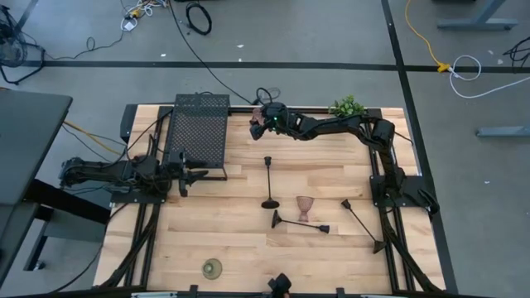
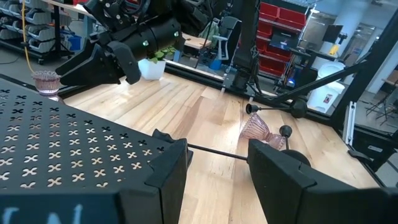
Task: Pick & Place candle stick holders
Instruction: Put the top pink candle holder on the shelf
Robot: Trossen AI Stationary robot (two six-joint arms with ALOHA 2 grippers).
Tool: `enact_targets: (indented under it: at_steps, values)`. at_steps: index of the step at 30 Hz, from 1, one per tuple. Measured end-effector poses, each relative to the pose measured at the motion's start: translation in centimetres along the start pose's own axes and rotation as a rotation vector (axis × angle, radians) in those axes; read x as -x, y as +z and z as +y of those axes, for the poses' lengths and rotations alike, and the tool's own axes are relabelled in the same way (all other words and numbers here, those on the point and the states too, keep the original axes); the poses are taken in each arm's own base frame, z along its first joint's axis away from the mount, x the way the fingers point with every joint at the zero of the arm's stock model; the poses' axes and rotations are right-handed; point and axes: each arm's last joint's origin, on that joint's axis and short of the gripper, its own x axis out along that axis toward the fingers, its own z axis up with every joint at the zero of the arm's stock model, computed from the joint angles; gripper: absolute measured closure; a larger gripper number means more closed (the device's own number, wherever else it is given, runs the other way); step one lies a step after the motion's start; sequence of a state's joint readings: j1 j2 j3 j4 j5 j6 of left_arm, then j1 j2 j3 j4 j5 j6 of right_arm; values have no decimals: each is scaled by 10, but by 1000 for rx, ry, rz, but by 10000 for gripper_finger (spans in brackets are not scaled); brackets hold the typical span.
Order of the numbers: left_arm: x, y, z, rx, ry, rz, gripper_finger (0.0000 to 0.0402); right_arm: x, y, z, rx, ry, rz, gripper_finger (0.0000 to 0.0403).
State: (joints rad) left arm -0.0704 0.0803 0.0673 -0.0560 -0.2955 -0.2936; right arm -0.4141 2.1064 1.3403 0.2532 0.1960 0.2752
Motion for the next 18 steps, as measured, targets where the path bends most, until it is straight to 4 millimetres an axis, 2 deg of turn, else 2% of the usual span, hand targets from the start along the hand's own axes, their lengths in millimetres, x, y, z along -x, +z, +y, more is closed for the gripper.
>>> enact_targets:
  at_steps: [8, 18]
  values:
    - [0, 0, 0, 0, 0, 1, 229, -1, -4, 3, 24, -30, -3, 109]
    - [0, 0, 0, 6, 0, 0, 229, -2, -6, 1, 34, -72, 11, 167]
